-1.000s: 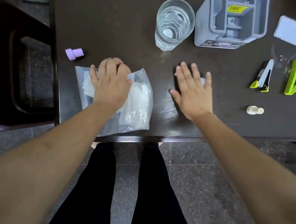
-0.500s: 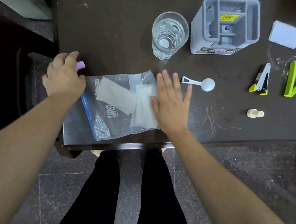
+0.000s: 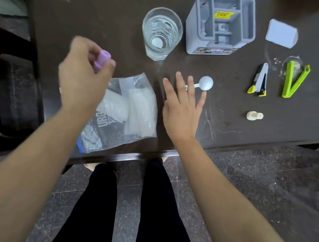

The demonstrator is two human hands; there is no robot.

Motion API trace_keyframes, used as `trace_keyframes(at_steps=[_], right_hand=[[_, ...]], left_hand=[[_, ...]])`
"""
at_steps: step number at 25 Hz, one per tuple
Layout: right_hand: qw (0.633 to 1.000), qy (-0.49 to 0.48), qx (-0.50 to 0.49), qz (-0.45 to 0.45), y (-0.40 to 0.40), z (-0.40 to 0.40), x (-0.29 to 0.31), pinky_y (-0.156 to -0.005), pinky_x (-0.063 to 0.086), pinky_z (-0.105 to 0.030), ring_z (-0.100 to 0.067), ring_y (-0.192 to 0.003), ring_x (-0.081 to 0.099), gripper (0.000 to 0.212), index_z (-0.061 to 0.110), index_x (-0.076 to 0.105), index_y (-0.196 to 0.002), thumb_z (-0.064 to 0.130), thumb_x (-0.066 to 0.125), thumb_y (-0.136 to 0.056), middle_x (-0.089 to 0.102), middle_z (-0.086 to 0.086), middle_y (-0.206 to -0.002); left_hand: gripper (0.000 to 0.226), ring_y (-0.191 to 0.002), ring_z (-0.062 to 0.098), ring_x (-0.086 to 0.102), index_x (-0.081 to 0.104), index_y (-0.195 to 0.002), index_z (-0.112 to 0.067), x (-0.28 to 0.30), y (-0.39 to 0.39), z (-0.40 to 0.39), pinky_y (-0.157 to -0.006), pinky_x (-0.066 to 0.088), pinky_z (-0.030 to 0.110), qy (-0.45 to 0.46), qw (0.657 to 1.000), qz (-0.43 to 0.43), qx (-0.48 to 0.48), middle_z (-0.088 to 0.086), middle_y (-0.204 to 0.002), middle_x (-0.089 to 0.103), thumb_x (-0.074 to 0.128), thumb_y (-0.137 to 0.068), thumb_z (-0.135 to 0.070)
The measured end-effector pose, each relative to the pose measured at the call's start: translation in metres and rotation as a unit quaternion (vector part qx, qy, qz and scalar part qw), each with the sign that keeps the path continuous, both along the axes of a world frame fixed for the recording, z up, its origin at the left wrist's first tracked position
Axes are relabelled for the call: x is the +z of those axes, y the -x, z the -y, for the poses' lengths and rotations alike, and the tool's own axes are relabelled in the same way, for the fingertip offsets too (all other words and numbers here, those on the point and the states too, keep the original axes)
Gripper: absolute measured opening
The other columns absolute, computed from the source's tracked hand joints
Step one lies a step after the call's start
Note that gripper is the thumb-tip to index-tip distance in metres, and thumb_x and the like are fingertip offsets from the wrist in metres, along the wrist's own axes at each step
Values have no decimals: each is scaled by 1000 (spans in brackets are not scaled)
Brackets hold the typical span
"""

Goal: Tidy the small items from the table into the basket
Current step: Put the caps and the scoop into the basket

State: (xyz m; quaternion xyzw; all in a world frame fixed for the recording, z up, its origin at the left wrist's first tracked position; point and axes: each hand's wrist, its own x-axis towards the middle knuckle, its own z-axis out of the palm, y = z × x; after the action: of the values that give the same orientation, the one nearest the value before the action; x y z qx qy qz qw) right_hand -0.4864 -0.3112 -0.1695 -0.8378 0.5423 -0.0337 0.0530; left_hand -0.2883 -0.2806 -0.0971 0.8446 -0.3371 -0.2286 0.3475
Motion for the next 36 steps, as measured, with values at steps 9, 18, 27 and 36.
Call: trace_keyframes(at_steps=[9,18,27,36], right_hand=[[997,-34,-8,-74,63,69,-12,-110,9,-64,-28,-144,23,43,32,60,-124,9,59,-87,39,1,-150],[998,21,-58,-2,98,44,-25,-92,42,-50,-27,-114,58,14,20,66,-81,13,75,-73,67,-1,-111],[980,-68,-13,187,102,35,6,-76,53,-36,-30,-104,59,37,8,64,-114,9,72,-78,66,-9,-111],[939,-96,-329,34,172,53,-5,-101,40,-41,-29,-132,40,43,15,49,-135,9,50,-93,39,-5,-148]], left_hand=[[22,-78,12,69,60,-97,-22,2,127,-5,-69,54,28,-112,926,-359,8,-1,-85,64,41,-93,-12],[8,-74,12,54,62,-91,-21,-23,158,34,-70,53,32,-171,947,-265,-58,-7,-83,53,57,-88,-27],[22,-85,30,58,64,-106,-18,-54,172,51,-70,51,43,-153,919,136,-336,7,-119,46,61,-86,-28],[27,-71,20,51,65,-86,-5,-42,152,31,-72,45,38,-167,975,-93,-111,-2,-66,55,50,-93,-27]])
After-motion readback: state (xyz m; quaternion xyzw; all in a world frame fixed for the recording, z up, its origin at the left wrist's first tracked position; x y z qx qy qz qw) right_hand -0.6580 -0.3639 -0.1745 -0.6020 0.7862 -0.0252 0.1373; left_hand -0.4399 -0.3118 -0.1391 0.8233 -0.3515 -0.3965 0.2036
